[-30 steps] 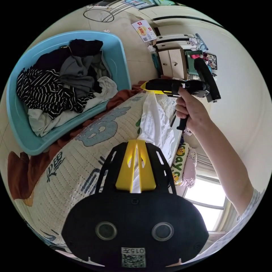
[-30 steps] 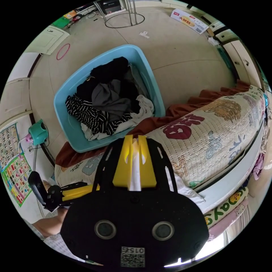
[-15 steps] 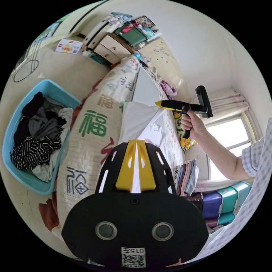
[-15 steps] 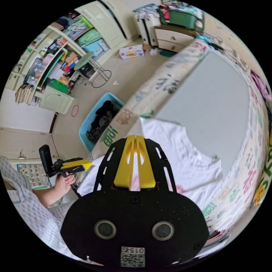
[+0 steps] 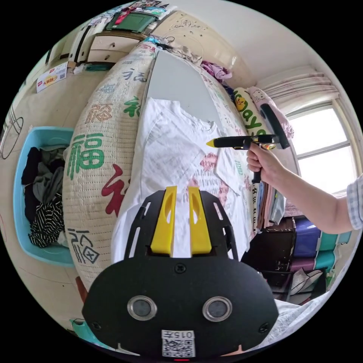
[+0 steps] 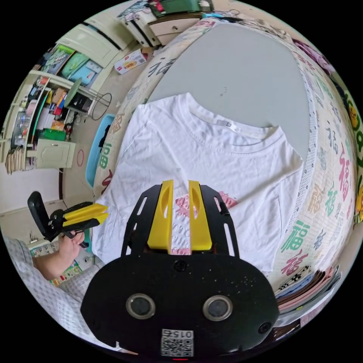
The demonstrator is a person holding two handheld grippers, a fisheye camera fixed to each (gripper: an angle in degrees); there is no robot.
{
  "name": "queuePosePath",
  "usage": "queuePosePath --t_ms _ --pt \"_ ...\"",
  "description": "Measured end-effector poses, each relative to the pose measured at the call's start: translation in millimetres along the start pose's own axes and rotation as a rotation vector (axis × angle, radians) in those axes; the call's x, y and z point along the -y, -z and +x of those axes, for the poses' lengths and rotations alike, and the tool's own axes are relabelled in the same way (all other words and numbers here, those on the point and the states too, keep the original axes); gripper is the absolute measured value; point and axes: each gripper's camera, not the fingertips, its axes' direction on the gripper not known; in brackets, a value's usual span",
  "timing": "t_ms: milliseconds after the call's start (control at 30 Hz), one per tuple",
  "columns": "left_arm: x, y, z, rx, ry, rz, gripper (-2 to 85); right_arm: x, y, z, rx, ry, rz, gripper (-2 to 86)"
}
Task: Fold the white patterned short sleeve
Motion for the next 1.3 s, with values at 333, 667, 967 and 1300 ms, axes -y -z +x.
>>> queuePosePath --t_ms 333,667,967,1300 --pt "27.7 -50.4 54.5 0.149 -0.078 -0.139 4.3 -24.1 -96.7 34.8 0.026 0.014 -0.087 5.2" --pt "170.4 -15.8 62.7 0.279 -0.17 0.05 12.0 -49.2 -84.4 223.3 -0.069 -0.144 0.097 11.6" --pt "261.6 -77.9 84.2 0.288 -0.234 -0.181 11.7 -60.8 -172.0 307.8 -0.064 -0.241 0.03 10.8" --pt "231.7 -51.8 116.7 0.302 -0.258 -0.095 -0.3 -121.6 -183.7 348.8 0.011 -0.269 0.171 -0.7"
